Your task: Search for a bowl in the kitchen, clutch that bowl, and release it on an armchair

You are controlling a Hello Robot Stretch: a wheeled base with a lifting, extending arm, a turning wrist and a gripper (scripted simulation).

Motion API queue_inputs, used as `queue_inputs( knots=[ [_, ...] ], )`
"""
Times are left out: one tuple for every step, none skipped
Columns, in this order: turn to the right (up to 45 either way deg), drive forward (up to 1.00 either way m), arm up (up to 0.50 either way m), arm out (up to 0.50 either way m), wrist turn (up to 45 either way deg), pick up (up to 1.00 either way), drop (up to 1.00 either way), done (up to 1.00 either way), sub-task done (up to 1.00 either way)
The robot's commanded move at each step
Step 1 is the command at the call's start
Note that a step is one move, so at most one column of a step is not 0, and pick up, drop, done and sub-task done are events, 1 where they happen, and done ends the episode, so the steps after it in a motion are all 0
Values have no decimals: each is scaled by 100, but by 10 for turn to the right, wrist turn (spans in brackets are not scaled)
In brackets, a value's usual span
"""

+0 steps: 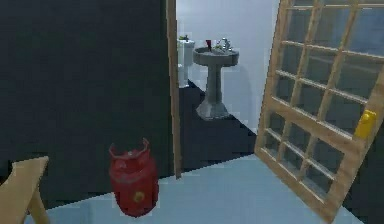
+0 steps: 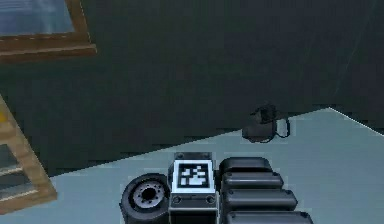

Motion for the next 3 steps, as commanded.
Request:
queue_inputs(
  knots=[
    [90, 0, 0, 0, 0, 0, 0, 0, 0],
    [0, 100, 0, 0, 0, 0, 0, 0, 0],
    [30, 0, 0, 0, 0, 0, 0, 0, 0]
  ],
)
